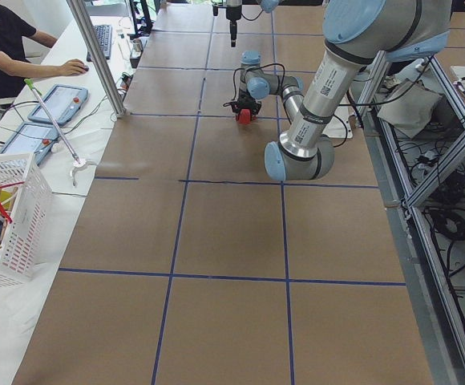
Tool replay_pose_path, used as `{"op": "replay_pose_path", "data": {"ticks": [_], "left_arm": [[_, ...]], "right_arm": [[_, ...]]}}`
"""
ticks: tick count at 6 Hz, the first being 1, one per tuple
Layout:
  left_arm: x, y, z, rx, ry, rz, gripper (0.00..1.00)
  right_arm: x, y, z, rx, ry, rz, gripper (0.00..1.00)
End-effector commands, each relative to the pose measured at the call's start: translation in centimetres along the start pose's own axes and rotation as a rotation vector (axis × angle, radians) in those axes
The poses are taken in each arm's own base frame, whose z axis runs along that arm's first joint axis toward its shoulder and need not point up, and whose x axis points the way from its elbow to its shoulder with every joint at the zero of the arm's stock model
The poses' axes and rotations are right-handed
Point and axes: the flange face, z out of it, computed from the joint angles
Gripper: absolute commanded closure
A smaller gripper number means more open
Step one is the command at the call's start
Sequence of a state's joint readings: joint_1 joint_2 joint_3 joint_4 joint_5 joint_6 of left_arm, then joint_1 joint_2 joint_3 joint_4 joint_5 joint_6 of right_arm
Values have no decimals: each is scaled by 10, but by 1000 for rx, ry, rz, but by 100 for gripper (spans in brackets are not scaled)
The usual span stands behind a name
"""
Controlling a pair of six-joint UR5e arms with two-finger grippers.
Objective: Form red blocks into L shape at center
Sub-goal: 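Lower the cube beside the end of the cube pair and release it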
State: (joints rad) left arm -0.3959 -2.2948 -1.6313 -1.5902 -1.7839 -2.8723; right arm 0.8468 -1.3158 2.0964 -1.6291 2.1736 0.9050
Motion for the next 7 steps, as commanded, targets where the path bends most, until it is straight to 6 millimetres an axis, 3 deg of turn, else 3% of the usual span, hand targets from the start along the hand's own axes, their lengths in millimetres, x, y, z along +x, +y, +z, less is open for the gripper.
{"op": "replay_pose_path", "data": {"ticks": [1, 7], "left_arm": [[1, 0, 4, 8, -1, -16, 97], [7, 2, 17, -26, 20, -14, 96]], "right_arm": [[0, 0, 1, -2, 1, 0, 0], [0, 0, 2, -3, 2, 1, 0]]}}
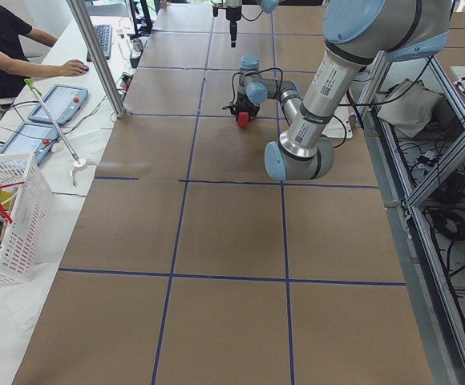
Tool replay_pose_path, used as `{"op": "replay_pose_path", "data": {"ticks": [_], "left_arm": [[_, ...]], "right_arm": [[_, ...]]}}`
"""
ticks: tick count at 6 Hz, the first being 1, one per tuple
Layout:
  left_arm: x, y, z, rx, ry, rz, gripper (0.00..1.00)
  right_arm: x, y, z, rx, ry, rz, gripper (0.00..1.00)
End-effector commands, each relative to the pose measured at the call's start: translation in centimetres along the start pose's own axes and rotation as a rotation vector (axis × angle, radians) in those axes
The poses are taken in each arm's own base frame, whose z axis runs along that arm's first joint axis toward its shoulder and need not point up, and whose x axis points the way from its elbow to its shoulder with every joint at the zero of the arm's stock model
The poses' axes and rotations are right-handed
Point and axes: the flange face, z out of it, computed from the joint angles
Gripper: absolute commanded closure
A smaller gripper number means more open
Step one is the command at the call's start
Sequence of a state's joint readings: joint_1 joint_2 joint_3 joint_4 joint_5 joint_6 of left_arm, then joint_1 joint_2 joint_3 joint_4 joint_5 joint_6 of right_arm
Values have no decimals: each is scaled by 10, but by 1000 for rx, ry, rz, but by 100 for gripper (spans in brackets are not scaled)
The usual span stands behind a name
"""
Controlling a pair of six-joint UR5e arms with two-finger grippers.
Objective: Form red blocks into L shape at center
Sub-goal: 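Lower the cube beside the end of the cube pair and release it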
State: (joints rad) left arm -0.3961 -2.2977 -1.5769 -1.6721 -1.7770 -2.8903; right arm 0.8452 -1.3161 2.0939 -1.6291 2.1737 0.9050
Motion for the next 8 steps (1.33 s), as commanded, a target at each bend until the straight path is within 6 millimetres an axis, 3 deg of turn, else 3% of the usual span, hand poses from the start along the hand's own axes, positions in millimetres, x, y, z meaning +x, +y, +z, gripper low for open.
{"op": "replay_pose_path", "data": {"ticks": [1, 5, 6, 7, 8], "left_arm": [[2, -1, 0, 2, 10, -4, 96], [3, 0, 5, 6, 11, -4, 93], [4, 0, 4, 3, 13, -5, 71], [4, 0, 4, 4, 13, -5, 1], [3, 2, 3, 1, 12, -3, 0]], "right_arm": [[0, 0, 0, 0, 0, 0, 0], [0, 0, 1, -1, 1, 1, 0], [0, 0, 1, -1, 1, 1, 0], [0, 0, 0, 0, 0, 0, 0], [0, 0, 0, 0, 0, 2, 0]]}}
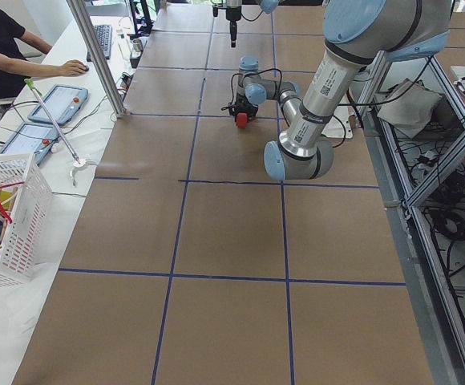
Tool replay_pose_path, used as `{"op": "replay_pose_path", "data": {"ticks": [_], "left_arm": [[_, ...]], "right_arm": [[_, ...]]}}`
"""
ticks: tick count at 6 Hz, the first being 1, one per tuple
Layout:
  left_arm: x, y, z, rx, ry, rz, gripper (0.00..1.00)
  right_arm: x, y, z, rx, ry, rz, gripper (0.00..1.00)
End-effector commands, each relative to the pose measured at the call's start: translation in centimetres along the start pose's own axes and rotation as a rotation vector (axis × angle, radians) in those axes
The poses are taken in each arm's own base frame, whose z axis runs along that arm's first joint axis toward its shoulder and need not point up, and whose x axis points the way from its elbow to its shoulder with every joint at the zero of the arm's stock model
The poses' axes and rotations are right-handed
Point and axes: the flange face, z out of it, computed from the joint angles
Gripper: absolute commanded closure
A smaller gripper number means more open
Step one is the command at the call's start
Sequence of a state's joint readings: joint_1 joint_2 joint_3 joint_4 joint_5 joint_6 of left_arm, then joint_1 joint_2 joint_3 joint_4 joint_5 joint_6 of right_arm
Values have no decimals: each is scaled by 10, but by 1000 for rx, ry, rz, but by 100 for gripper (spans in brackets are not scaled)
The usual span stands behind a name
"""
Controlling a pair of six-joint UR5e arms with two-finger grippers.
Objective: Form red blocks into L shape at center
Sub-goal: 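Lower the cube beside the end of the cube pair and release it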
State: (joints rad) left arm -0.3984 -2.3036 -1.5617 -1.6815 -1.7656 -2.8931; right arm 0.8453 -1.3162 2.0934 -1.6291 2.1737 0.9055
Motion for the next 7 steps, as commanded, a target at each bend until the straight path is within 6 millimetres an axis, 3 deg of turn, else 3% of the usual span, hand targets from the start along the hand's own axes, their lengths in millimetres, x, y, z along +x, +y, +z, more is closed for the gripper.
{"op": "replay_pose_path", "data": {"ticks": [1, 3, 5, 6, 7], "left_arm": [[1, 3, -3, -4, 1, 1, 0], [8, 15, -31, -45, 19, -4, 0], [8, 7, -84, -36, 30, 85, 0], [15, -11, -122, -14, 48, 161, 0], [25, -48, -140, -19, 26, 267, 0]], "right_arm": [[0, 0, 0, -1, -1, 1, 0], [-1, 0, -1, 0, -2, 0, 0], [0, 0, -2, 2, -4, -2, 0], [0, 0, -4, 1, -8, -3, 0], [18, -1, -9, 7, 3, 13, 0]]}}
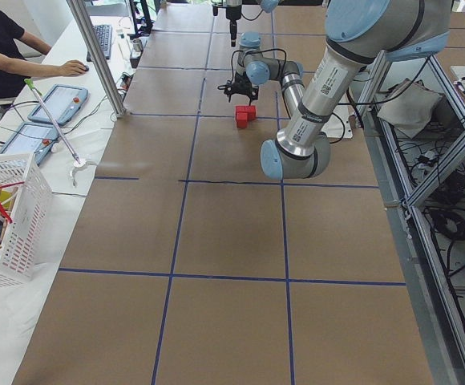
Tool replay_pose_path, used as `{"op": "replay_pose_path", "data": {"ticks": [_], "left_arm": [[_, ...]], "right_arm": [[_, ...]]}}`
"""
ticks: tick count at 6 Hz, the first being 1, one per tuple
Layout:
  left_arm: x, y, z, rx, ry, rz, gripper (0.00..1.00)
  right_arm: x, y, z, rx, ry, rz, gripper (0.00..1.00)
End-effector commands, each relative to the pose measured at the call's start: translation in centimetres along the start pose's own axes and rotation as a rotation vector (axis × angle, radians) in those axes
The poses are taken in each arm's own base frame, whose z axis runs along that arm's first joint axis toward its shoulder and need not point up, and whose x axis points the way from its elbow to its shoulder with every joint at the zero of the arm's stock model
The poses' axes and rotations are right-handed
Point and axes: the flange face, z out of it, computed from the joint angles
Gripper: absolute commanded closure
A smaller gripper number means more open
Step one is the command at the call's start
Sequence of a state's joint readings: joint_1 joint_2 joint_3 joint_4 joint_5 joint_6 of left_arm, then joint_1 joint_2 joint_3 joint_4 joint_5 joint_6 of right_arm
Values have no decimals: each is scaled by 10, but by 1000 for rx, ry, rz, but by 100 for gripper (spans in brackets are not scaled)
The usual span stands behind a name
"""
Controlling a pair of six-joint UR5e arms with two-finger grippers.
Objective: Form red blocks into L shape at center
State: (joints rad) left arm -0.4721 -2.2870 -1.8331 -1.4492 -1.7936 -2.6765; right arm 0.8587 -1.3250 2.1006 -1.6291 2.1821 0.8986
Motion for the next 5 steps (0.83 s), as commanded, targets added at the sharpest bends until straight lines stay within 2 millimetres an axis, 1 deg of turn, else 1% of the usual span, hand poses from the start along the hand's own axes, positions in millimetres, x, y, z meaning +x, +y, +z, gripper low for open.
{"op": "replay_pose_path", "data": {"ticks": [1, 2, 3, 4, 5], "left_arm": [[-12, -66, -34, -19, -32, 306, 0], [-4, -104, -44, 3, -16, 457, 0], [-11, -156, -45, 45, -29, 647, 0], [-13, -214, -50, 100, -53, 840, 0], [-1, -267, -64, 73, -98, 934, 0]], "right_arm": [[45, 0, -15, 21, 30, 36, 0], [92, -5, -28, 39, 73, -19, 0], [136, -9, -38, 39, 104, -75, 0], [185, -10, -50, 4, 66, -79, 0], [248, -3, -68, 5, 56, -110, 0]]}}
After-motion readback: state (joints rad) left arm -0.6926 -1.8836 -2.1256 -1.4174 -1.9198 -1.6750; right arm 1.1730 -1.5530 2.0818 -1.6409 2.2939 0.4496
